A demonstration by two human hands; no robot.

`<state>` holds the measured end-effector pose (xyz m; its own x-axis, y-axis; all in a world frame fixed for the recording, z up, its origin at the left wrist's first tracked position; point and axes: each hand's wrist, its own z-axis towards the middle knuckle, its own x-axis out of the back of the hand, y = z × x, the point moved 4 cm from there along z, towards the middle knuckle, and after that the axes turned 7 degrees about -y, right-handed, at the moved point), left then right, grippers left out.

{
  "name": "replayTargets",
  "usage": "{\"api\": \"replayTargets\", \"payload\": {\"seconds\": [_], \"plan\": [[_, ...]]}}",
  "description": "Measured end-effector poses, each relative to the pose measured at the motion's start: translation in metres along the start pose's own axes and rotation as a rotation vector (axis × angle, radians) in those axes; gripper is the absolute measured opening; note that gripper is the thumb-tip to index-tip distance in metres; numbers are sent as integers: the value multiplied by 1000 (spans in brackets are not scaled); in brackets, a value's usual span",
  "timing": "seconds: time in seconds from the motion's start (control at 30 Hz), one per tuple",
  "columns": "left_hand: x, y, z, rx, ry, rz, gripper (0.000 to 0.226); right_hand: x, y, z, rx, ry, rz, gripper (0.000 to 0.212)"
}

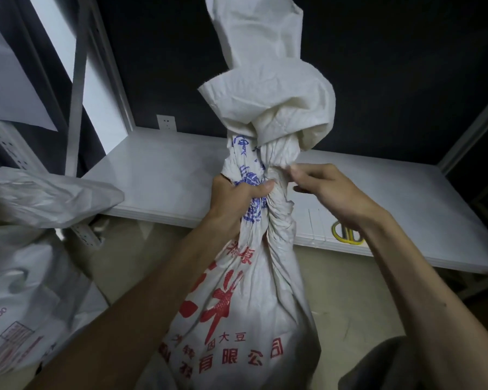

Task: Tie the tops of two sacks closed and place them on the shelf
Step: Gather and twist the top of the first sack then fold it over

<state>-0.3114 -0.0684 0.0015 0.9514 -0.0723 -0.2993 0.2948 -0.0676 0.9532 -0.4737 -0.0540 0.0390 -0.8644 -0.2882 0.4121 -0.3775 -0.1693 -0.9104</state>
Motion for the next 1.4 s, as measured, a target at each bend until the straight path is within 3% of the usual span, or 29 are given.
{"api": "replayTargets", "payload": {"seconds": [0.2, 0.43, 0.53, 0.63, 0.73, 0.87, 1.0, 1.1, 1.23, 1.4], "plan": [[-3, -2, -2, 127, -143, -75, 44, -8, 17, 0, -9, -60, 237, 39], [4, 8, -3, 39, -123, 79, 44, -20, 14, 6, 55, 123, 401, 43], [3, 7, -4, 11, -76, 154, 37, -23, 11, 8, 33, 240, 336, 28], [2, 7, -5, -45, 1, 318, 22, -26, 11, 11, -8, 358, 273, 31], [4, 13, -7, -64, 50, 392, 24, -24, 11, 12, -37, 456, 136, 46], [9, 13, -10, -68, 3, 482, 24, -26, 7, 10, -47, 565, -47, 29], [3, 2, -15, -164, 55, 662, 31, -30, 1, 9, -89, 605, -180, 42], [1, -3, -14, -195, 116, 661, 27, -34, -3, 7, -66, 635, -218, 42], [1, -3, -14, -177, 122, 535, 16, -34, -7, 8, -63, 585, -189, 29], [9, 0, -7, -130, 71, 416, 30, -15, -6, 7, -88, 178, 97, 21]]}}
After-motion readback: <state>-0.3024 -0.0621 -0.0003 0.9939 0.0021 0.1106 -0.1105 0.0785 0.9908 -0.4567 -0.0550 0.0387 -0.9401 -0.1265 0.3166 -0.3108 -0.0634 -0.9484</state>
